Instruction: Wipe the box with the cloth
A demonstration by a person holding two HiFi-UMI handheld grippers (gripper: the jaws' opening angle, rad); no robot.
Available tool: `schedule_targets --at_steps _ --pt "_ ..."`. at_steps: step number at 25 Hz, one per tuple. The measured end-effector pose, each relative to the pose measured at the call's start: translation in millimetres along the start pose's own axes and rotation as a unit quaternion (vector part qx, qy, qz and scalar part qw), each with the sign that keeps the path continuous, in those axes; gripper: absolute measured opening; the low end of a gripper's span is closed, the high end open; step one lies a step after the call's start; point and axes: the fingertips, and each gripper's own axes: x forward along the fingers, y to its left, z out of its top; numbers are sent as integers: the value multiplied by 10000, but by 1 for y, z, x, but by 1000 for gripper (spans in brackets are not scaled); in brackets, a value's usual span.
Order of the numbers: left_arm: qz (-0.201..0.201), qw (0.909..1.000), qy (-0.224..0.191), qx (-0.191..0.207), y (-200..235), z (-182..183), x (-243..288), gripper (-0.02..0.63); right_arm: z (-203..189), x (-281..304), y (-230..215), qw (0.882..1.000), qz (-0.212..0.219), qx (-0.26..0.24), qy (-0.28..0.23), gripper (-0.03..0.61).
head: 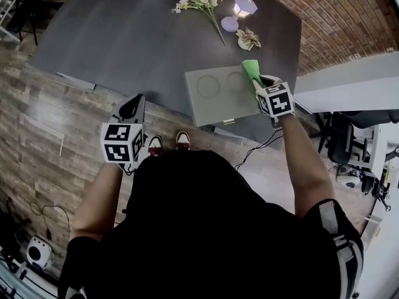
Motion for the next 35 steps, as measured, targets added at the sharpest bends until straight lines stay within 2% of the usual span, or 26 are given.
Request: schedule_targets --at_steps 4,9,14,18,21,24,29,32,35 --pt "158 9997 -79 -167 21 -4 -17 8 25 11 46 9987 291 -423 23 58" --pt "189 9994 -148 -230 34 -6 -26 8 66 16 124 9924 725 -982 -144 58" --pt "202 9994 -165 -227 44 -5 -31 8 105 -2 232 9747 1728 -1311 -537 58" --pt "209 9995 -121 -196 51 -8 -30 8 130 -28 295 9556 2553 -1215 -827 58" --pt "142 9997 -74 -167 53 -8 -25 8 145 -43 299 9500 2809 -867 -1050 58" --pt "-33 10000 -36 27 42 -1 -12 8 135 -35 269 9613 2536 -476 -967 58" --pt "-418 9987 37 283 11 6 10 8 56 -6 177 9865 1573 387 -230 58" --pt "-577 9975 106 406 -3 9 21 8 11 -8 111 9919 864 930 -4 60" --pt "-722 9961 146 484 -18 11 32 8 -32 -15 44 9943 -25 1022 302 60"
